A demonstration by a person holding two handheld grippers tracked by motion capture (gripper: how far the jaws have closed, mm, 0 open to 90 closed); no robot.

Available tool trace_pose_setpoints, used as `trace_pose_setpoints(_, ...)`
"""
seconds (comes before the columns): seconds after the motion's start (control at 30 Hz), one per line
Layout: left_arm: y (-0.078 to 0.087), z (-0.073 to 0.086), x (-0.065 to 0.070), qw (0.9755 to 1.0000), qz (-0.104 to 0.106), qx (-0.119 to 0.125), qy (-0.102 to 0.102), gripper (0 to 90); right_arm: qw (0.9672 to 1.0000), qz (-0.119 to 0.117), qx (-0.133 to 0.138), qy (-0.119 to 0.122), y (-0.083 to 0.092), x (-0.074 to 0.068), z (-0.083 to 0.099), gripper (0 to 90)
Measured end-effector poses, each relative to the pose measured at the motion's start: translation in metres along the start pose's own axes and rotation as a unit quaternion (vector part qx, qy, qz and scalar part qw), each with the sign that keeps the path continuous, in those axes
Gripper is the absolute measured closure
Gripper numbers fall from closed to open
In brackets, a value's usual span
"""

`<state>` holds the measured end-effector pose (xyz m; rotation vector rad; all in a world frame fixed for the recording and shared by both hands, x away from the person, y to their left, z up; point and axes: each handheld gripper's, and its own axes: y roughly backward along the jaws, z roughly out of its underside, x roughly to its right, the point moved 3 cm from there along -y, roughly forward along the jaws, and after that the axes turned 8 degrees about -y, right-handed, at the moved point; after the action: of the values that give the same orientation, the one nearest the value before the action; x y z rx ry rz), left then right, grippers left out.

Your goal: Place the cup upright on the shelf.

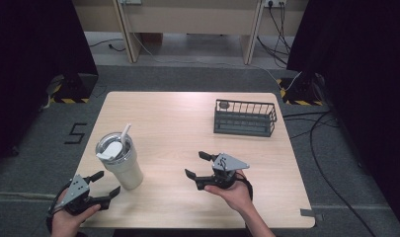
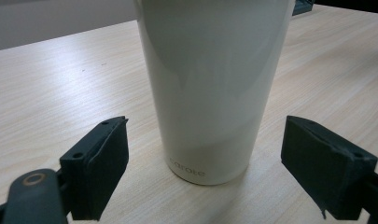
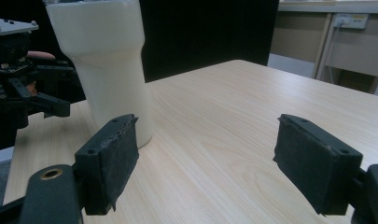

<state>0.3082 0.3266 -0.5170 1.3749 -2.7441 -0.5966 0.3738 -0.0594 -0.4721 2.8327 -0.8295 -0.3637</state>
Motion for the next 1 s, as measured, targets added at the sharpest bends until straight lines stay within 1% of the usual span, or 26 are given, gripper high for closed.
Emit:
trace_pose_setpoints(0.07, 0.000, 0.000, 0.000, 1.0000, 0.000, 0.000, 0.000, 14.7, 1.0000, -0.005, -0.003, 0.004, -0.007, -0.001, -0.002, 21.7)
trace_pose_setpoints(0.1, 0.000, 0.000, 0.000, 1.0000, 0.001, -0.001, -0.001, 14.6, 0.9999, -0.011, -0.002, 0.005, -0.013, -0.003, -0.004, 21.1)
trace_pose_setpoints(0.13, 0.000, 0.000, 0.000, 1.0000, 0.001, 0.000, 0.000, 14.6, 0.9999, -0.011, -0.002, 0.005, -0.013, -0.003, -0.004, 21.1)
trace_pose_setpoints(0.17, 0.000, 0.000, 0.000, 1.0000, 0.001, 0.000, 0.000, 14.7, 0.9998, -0.018, -0.004, 0.008, -0.020, -0.006, -0.006, 20.9)
trace_pose_setpoints(0.23, 0.000, 0.000, 0.000, 1.0000, 0.001, 0.001, 0.000, 14.7, 0.9997, -0.020, -0.004, 0.009, -0.022, -0.007, -0.007, 20.9)
trace_pose_setpoints(0.27, 0.000, 0.000, 0.000, 1.0000, 0.002, 0.001, 0.001, 14.7, 0.9995, -0.028, -0.004, 0.012, -0.030, -0.009, -0.009, 20.8)
trace_pose_setpoints(0.33, 0.000, 0.000, 0.000, 1.0000, 0.002, 0.002, 0.001, 14.7, 0.9992, -0.036, -0.006, 0.016, -0.037, -0.013, -0.012, 20.7)
trace_pose_setpoints(0.4, 0.000, 0.000, 0.000, 1.0000, 0.003, 0.002, 0.001, 14.7, 0.9991, -0.038, -0.006, 0.018, -0.040, -0.014, -0.012, 20.6)
trace_pose_setpoints(0.5, 0.000, 0.000, 0.000, 1.0000, 0.004, 0.002, 0.000, 14.7, 0.9985, -0.048, -0.008, 0.026, -0.050, -0.020, -0.016, 20.1)
trace_pose_setpoints(0.67, 0.000, 0.000, 0.000, 1.0000, 0.004, 0.004, 0.002, 14.7, 0.9973, -0.067, -0.010, 0.030, -0.067, -0.029, -0.020, 19.2)
trace_pose_setpoints(0.87, 0.000, 0.000, 0.001, 1.0000, 0.004, 0.004, 0.002, 14.7, 0.9957, -0.086, -0.016, 0.030, -0.088, -0.039, -0.021, 18.5)
trace_pose_setpoints(0.9, 0.000, 0.000, 0.001, 1.0000, 0.005, 0.004, 0.002, 14.7, 0.9950, -0.092, -0.021, 0.033, -0.097, -0.043, -0.019, 18.0)
trace_pose_setpoints(0.93, 0.000, 0.000, 0.001, 1.0000, 0.005, 0.003, 0.001, 14.7, 0.9950, -0.092, -0.021, 0.033, -0.097, -0.043, -0.019, 18.0)
trace_pose_setpoints(1.0, 0.000, 0.000, 0.001, 1.0000, 0.005, 0.002, 0.000, 14.8, 0.9944, -0.096, -0.025, 0.036, -0.106, -0.047, -0.018, 17.2)
